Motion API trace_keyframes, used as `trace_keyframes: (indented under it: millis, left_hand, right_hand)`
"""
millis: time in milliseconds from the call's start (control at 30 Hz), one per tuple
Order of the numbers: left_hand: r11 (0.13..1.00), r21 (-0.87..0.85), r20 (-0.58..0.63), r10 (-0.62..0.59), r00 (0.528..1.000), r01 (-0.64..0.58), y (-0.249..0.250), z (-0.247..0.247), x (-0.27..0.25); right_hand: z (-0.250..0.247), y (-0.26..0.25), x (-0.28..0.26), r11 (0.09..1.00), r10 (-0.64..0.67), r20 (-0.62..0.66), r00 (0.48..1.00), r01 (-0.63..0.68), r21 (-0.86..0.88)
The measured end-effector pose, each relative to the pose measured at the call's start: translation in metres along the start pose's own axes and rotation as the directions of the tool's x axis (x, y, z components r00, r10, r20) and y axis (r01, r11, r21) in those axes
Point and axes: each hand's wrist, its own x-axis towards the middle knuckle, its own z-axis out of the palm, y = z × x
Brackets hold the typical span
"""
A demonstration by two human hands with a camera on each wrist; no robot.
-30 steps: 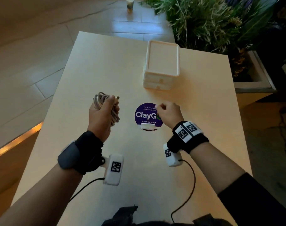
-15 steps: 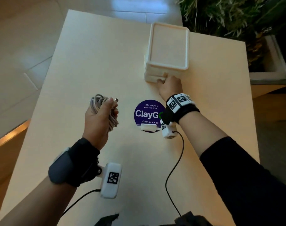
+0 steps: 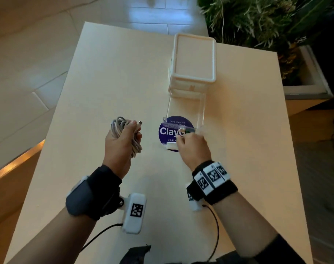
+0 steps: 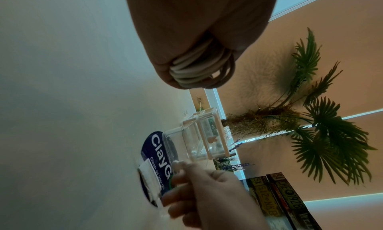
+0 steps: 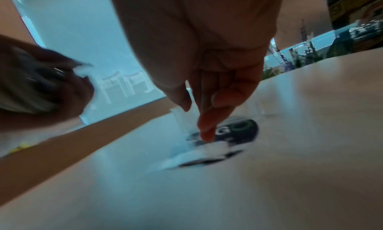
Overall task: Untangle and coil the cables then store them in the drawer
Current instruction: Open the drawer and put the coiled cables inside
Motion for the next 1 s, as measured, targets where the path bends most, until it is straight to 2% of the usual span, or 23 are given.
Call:
trace_keyframes:
  millis: [100,167,233,333,367,400,467,533,600,733,833,933,967,1000]
  left_hand:
    - [0.997,0.069,0.023,0.015,1.0,-0.017,-0.001,0.001,-0.01]
    - [0.992,0.128,0.087,-0.011,0.996,0.0,-0.001,0.009,-0.022]
    - [0.993,0.113,0.205,-0.036,0.978,0.013,-0.003,0.019,-0.036]
    - [0.994,0.104,0.403,-0.062,0.913,0.022,0.001,0.035,-0.059]
    - [0.993,0.081,0.436,-0.118,0.892,0.092,0.004,0.039,-0.064]
    - [0.973,0.024,0.464,-0.216,0.859,0.231,0.008,0.041,-0.067]
    - [0.898,-0.048,0.532,-0.348,0.772,0.438,0.015,0.044,-0.068]
    - [0.858,-0.048,0.563,-0.4,0.724,0.511,0.02,0.045,-0.066]
    - [0.845,-0.009,0.586,-0.429,0.688,0.534,0.02,0.045,-0.064]
    - [0.852,0.087,0.589,-0.461,0.663,0.516,0.012,0.046,-0.054]
    - [0.87,0.222,0.579,-0.481,0.658,0.441,0.009,0.047,-0.047]
    - [0.862,0.299,0.477,-0.506,0.719,0.409,0.006,0.051,-0.041]
    - [0.855,0.304,0.441,-0.518,0.733,0.421,0.004,0.052,-0.039]
    - [0.851,0.3,0.409,-0.523,0.748,0.43,0.002,0.053,-0.037]
  right_hand:
    - [-0.014,-0.031,-0.044,0.949,-0.197,-0.022,0.98,0.196,0.249]
    - [-0.019,-0.053,-0.066,0.897,-0.279,-0.012,0.96,0.265,0.353]
    - [-0.017,-0.066,-0.079,0.862,-0.265,0.015,0.964,0.23,0.451]
    - [-0.016,-0.069,-0.085,0.79,-0.162,-0.032,0.986,0.149,0.595]
    - [-0.017,-0.068,-0.086,0.783,-0.139,-0.045,0.989,0.138,0.606]
    - [-0.018,-0.065,-0.087,0.783,-0.123,-0.055,0.991,0.131,0.608]
    - [-0.021,-0.06,-0.089,0.778,-0.11,-0.072,0.991,0.131,0.614]
    - [-0.025,-0.056,-0.088,0.78,-0.114,-0.092,0.989,0.146,0.609]
    - [-0.027,-0.054,-0.086,0.779,-0.116,-0.12,0.986,0.165,0.604]
    - [-0.023,-0.048,-0.076,0.71,-0.051,-0.142,0.989,0.136,0.691]
    - [-0.017,-0.039,-0.058,0.611,0.101,-0.057,0.993,-0.017,0.792]
    - [-0.032,-0.037,-0.033,0.441,0.228,0.095,0.969,-0.19,0.877]
    - [-0.042,-0.036,-0.023,0.39,0.255,0.122,0.959,-0.217,0.895]
    - [-0.051,-0.035,-0.01,0.38,0.274,0.101,0.956,-0.204,0.902]
